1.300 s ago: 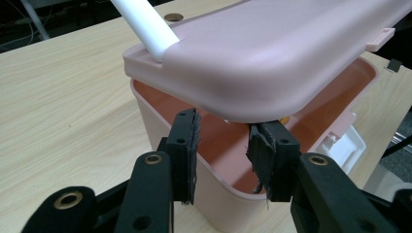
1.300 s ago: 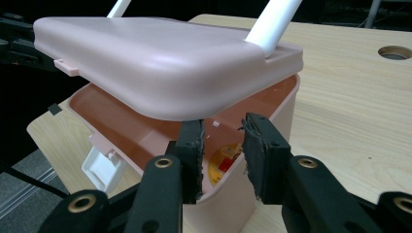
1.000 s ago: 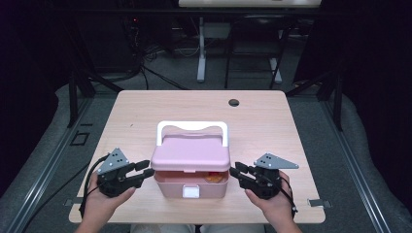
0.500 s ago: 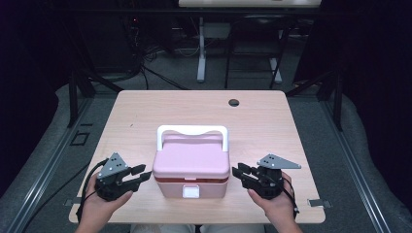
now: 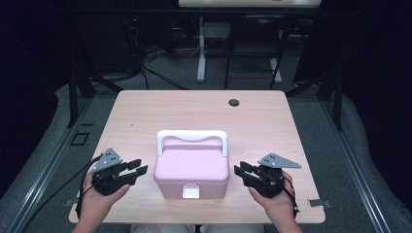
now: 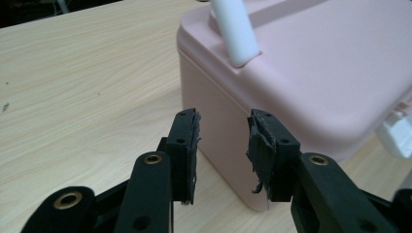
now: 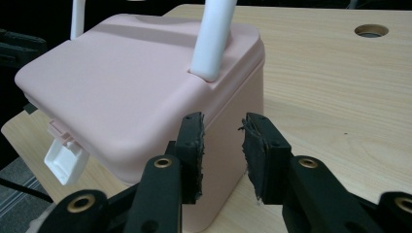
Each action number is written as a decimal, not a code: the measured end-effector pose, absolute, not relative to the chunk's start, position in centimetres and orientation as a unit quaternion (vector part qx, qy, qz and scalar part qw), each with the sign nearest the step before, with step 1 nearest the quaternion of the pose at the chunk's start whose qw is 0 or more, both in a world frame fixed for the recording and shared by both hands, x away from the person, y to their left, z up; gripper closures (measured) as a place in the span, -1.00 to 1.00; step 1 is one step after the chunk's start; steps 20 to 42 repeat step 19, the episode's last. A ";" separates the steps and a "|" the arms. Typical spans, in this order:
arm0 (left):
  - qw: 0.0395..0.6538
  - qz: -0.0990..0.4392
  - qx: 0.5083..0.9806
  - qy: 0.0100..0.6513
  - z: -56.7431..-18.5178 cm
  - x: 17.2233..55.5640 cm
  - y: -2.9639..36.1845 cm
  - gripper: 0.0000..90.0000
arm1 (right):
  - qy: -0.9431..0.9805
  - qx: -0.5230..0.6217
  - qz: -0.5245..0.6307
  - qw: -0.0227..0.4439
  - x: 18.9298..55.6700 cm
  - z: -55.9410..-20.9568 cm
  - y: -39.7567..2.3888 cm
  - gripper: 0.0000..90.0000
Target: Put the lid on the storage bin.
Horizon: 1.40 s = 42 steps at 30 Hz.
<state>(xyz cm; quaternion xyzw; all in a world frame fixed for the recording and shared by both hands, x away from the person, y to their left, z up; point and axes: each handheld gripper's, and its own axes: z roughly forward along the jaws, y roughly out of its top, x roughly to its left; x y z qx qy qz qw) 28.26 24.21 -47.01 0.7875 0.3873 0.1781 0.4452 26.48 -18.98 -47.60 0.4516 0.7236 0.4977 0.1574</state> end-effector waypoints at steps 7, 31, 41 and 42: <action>0.451 0.179 0.770 0.413 -47.4 29.8 24.6 0.39 | 0.719 0.464 0.491 0.161 27.1 -48.2 -19.6 0.51; 0.450 0.186 0.763 0.425 -48.9 30.1 25.2 0.23 | 0.717 0.463 0.477 0.209 27.6 -50.1 -20.1 0.20; 0.450 0.186 0.763 0.425 -48.9 30.1 25.2 0.23 | 0.717 0.463 0.477 0.209 27.6 -50.1 -20.1 0.20; 0.450 0.186 0.763 0.425 -48.9 30.1 25.2 0.23 | 0.717 0.463 0.477 0.209 27.6 -50.1 -20.1 0.20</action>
